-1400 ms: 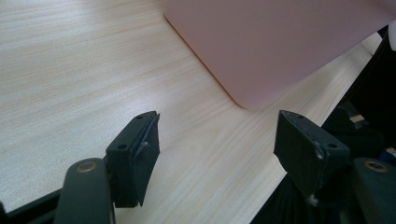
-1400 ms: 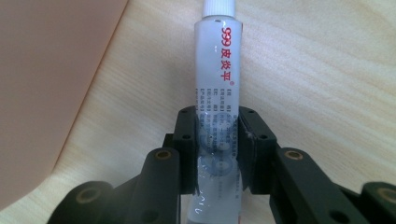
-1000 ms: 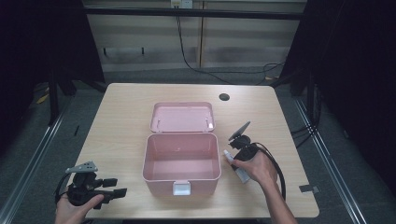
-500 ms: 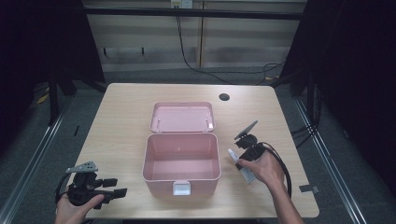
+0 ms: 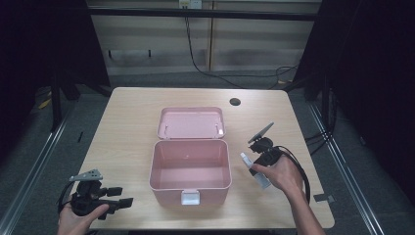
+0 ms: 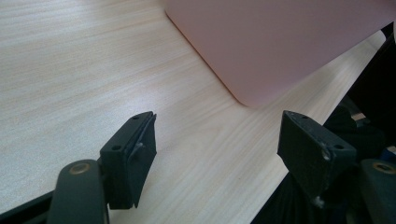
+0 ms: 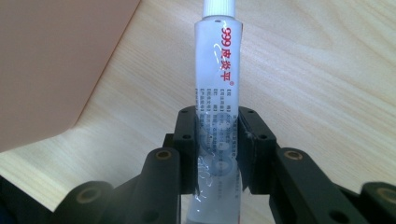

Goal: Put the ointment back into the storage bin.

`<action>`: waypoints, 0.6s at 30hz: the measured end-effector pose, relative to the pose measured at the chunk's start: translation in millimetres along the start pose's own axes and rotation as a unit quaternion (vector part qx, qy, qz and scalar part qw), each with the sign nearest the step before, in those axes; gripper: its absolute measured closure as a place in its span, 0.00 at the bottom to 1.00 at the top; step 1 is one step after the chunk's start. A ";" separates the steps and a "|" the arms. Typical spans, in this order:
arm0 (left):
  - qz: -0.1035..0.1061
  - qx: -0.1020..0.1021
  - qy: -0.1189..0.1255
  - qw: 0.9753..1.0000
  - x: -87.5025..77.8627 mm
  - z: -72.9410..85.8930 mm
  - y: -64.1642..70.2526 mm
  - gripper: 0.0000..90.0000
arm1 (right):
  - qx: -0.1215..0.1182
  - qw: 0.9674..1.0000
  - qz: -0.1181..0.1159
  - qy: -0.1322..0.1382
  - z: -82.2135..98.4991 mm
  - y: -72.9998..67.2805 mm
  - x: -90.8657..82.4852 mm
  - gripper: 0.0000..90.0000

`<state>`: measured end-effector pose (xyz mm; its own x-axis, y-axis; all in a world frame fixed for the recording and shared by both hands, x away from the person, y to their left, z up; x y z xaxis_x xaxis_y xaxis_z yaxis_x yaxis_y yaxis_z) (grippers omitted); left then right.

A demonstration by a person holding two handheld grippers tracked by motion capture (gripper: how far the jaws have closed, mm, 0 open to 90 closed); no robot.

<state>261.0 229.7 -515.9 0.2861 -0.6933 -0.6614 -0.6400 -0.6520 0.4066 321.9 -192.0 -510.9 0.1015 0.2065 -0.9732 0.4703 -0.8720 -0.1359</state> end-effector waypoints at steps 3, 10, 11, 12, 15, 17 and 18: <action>0.001 0.000 0.000 1.000 -0.1 0.1 0.0 0.30 | -0.001 1.000 -0.002 -0.001 1.0 -0.7 -4.9 0.79; -0.001 0.006 -0.007 1.000 1.0 1.0 0.8 0.30 | -0.001 1.000 -0.007 0.002 2.0 -2.3 -11.0 0.79; -0.002 0.006 -0.008 1.000 0.9 1.2 0.5 0.30 | -0.006 1.000 -0.013 0.003 2.3 -3.2 -13.1 0.79; -0.002 0.006 -0.008 1.000 0.8 1.2 0.4 0.30 | -0.007 1.000 -0.015 0.005 2.1 -3.6 -14.1 0.79; -0.002 0.004 -0.007 1.000 1.2 1.0 0.7 0.30 | -0.006 1.000 -0.016 0.002 2.2 -4.8 -17.7 0.79; -0.003 0.006 -0.009 1.000 1.8 1.3 0.2 0.30 | -0.005 1.000 -0.017 0.003 1.6 -7.3 -23.9 0.79; -0.003 0.006 -0.009 1.000 1.8 1.3 0.2 0.30 | -0.005 1.000 -0.017 0.003 1.6 -7.3 -23.9 0.79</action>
<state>260.5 228.8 -517.8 0.2768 -0.6839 -0.6750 -0.6473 -0.6519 0.3951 314.6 -191.3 -486.9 0.0899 0.2382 -0.9670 0.4826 -0.8598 -0.1669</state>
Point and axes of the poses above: each handheld gripper's, and its own axes: x roughly forward along the jaws, z roughly out of its underside, y roughly to its right, the point moved 9 cm from there along x, roughly forward along the jaws, and after that the axes turned 1 degree about -z, right-handed, at the moved point
